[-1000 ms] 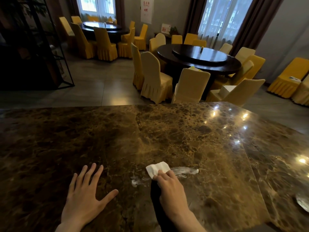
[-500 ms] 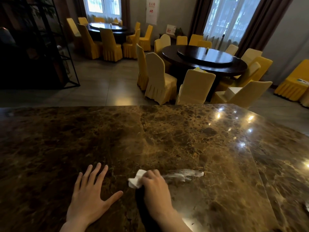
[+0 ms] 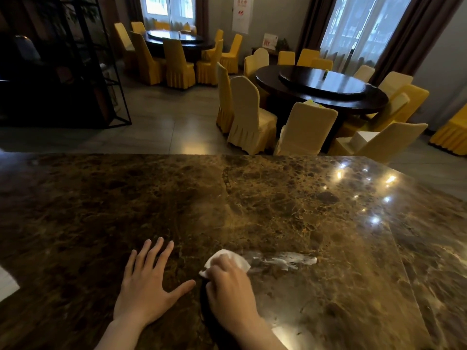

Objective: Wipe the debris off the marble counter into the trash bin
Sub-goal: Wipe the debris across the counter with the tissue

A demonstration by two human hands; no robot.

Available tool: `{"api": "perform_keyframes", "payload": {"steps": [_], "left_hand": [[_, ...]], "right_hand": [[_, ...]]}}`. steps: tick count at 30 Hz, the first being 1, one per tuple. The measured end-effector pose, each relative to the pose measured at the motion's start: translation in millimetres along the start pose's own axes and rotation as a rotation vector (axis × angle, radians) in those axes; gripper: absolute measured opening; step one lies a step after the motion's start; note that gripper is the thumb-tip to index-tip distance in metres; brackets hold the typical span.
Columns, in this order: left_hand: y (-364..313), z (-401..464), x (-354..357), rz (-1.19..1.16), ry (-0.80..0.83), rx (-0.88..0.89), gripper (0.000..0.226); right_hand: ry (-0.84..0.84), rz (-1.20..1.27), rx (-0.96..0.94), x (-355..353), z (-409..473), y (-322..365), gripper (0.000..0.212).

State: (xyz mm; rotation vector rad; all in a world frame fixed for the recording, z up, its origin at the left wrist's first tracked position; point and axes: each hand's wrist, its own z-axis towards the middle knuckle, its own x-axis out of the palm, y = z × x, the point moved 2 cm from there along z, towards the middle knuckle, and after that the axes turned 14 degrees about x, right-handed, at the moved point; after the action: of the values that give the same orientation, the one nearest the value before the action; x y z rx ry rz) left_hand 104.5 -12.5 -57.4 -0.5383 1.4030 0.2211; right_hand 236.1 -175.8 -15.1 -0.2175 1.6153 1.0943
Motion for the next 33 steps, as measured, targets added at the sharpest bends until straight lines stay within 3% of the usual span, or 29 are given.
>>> {"api": "perform_keyframes", "payload": {"steps": [3,7,10,12,16,18,20,25,30,33], "left_hand": [[0.8,-0.5,0.1,0.003,-0.009,0.003,0.116],[-2.0,-0.7,-2.5,-0.004,-0.008,-0.009,0.117],[-3.5,-0.3,-5.1,0.0,0.007,-0.016,0.119],[-4.3,0.3,-6.0,0.004,0.016,-0.018,0.12],[-4.7,2.2,-8.8,-0.002,0.048,-0.023,0.121],[-5.6,2.6,-10.5,0.006,0.055,-0.026,0.122],[-7.2,2.2,-11.4,0.006,0.052,-0.03,0.124],[-8.3,2.3,-12.0,0.006,0.053,-0.03,0.124],[-8.8,3.0,-12.4,0.005,0.042,-0.03,0.125],[-8.4,2.5,-11.6,0.008,0.05,-0.034,0.125]], "right_hand": [[-0.008,-0.042,-0.056,-5.3,-11.0,-14.1,0.019],[-0.244,-0.058,0.266,-42.9,-3.6,-69.1,0.007],[-0.335,-0.006,0.446,-58.1,8.0,-87.6,0.014],[-0.305,0.011,0.42,-48.8,9.4,-75.0,0.011],[-0.073,-0.002,0.151,-9.8,-4.8,-32.0,0.021],[-0.04,-0.003,0.044,-7.9,-11.4,-31.5,0.015],[-0.113,0.017,0.092,-22.3,-11.4,-49.0,0.008],[-0.358,0.01,0.409,-63.1,3.1,-101.4,0.025],[-0.214,0.093,0.265,-56.7,2.6,-79.4,0.024],[-0.429,0.19,0.402,-85.0,7.9,-104.7,0.021]]}}
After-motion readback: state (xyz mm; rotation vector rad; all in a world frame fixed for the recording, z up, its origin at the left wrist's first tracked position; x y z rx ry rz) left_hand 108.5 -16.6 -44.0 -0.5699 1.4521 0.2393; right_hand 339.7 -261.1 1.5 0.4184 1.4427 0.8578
